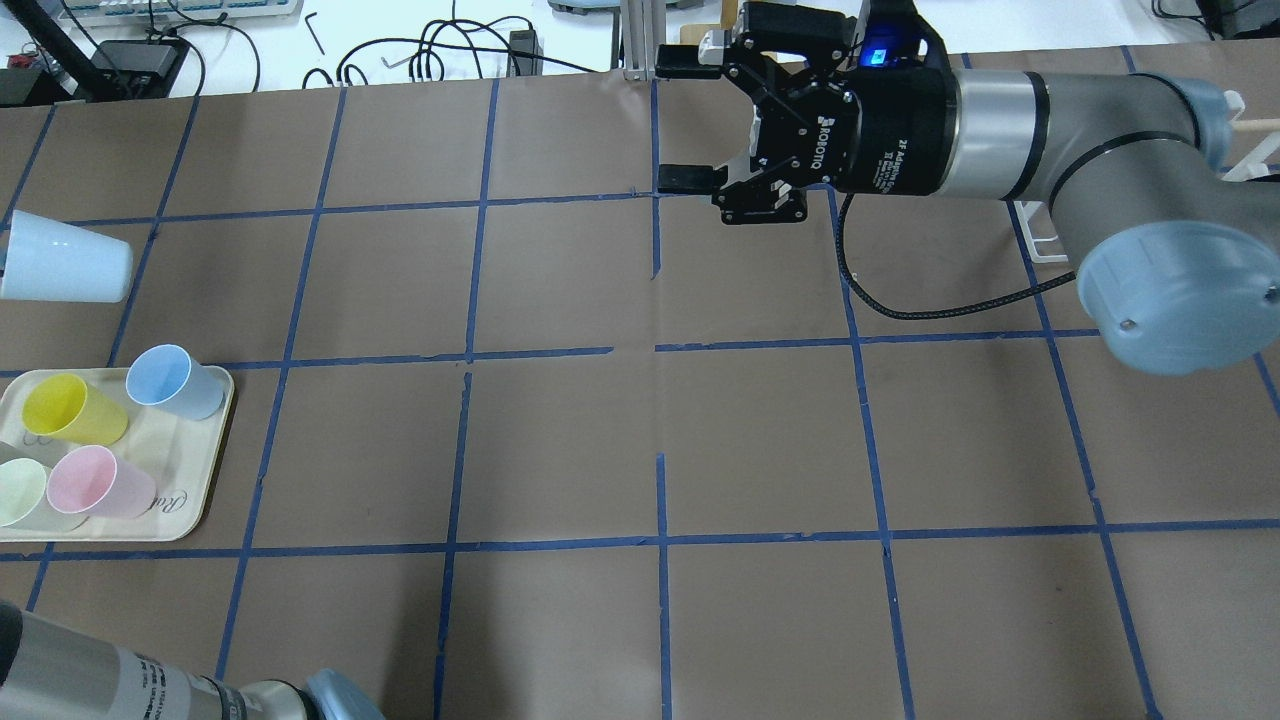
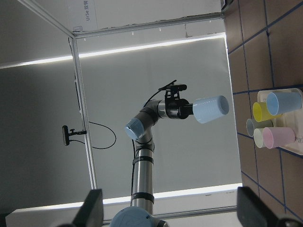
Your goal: Transfer IKEA cup to right arm and place on rack
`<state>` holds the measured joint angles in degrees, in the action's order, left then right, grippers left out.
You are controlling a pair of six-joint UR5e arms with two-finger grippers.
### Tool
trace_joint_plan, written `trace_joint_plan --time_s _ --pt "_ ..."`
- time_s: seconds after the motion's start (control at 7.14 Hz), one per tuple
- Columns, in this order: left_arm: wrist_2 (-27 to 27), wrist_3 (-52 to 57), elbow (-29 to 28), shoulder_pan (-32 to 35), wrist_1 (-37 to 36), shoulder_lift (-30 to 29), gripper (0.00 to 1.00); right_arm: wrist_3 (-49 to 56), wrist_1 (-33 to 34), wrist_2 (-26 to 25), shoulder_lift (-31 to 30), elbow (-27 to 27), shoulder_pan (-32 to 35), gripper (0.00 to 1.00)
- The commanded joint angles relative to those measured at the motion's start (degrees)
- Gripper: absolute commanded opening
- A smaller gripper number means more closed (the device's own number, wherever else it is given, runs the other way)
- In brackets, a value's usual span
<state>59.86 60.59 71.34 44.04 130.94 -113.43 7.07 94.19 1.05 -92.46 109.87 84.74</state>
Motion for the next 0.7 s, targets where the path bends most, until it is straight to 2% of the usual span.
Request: trace_joint_plan --time_s 0.0,0.28,0.42,0.56 --pt "-7.69 -0.03 6.76 5.68 12.86 1.71 0.0 0.32 0.03 -0.09 0.09 0.0 -1.41 1.0" --pt "-13.33 1.19 8.63 11.83 21.86 2.07 0.0 0.32 -0.06 -0.35 0.09 0.0 -3.53 1.0" --pt "-18.5 1.89 8.99 16.3 24.42 2.07 0.0 0.32 -0.06 -0.35 0.09 0.0 -4.32 1.0" --pt "-26.73 3.03 9.08 22.87 25.49 2.68 0.0 0.4 -0.15 -0.44 0.0 0.09 -5.11 1.0"
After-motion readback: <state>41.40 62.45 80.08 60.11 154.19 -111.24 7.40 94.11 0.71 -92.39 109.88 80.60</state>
